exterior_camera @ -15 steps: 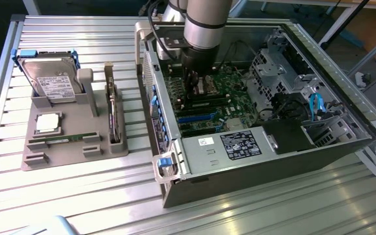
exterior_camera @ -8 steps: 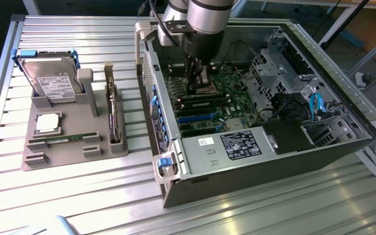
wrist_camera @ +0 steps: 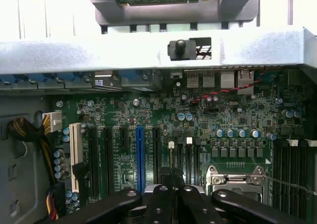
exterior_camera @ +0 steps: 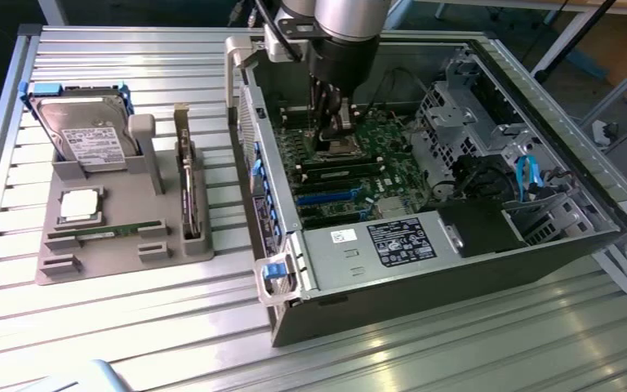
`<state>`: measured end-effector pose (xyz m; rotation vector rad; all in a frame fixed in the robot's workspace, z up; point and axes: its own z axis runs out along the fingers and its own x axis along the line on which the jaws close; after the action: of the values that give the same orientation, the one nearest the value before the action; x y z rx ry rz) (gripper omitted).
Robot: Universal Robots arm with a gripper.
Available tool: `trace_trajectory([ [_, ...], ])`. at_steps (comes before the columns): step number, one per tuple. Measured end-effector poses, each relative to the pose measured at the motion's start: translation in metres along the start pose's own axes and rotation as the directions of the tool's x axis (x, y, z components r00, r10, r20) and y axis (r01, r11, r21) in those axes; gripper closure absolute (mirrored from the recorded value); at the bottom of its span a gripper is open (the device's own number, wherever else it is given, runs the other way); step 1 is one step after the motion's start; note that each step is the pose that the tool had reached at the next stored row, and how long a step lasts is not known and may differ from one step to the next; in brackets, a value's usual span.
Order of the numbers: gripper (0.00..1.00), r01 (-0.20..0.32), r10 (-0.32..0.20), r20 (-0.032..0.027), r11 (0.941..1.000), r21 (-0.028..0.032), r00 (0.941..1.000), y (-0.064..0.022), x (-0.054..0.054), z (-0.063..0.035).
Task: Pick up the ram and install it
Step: 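Press down the ram until it locks into place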
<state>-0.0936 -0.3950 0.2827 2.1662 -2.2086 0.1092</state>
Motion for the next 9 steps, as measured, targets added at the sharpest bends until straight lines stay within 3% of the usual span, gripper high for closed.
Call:
trace_trajectory([
  [5,0.89,0.000,0.000,-0.0004,1.0000,-0.0001,1.0000,-0.0029,0.000,-0.0001],
  [9,0.89,0.000,0.000,-0.0001,1.0000,-0.0003,1.0000,-0.0180,0.000,0.0004],
])
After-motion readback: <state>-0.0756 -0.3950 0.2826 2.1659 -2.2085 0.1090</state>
